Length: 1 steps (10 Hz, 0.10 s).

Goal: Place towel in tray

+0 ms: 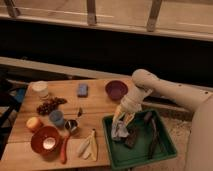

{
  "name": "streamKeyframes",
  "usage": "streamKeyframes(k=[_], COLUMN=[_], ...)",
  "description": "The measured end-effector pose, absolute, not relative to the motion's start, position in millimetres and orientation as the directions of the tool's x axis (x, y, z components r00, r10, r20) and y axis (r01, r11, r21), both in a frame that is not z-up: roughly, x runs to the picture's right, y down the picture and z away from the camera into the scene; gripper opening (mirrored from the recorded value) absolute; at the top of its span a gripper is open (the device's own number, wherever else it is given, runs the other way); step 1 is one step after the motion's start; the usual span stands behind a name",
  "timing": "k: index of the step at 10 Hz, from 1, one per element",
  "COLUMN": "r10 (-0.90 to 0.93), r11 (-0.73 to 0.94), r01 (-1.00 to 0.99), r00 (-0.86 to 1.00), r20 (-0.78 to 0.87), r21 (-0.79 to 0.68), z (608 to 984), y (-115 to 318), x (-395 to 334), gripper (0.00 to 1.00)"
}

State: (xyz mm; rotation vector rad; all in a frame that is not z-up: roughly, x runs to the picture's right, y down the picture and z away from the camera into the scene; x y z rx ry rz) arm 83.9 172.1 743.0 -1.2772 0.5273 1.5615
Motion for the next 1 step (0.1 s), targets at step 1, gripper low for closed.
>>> streamKeyframes(k=[1], r10=[0.421], r11=[-0.395], r01=[-0.883], r00=[0.070], r20=[-0.905], r21=[-0.252], z=[743.0], y=[172.0], x=[82.9], gripper=[0.61])
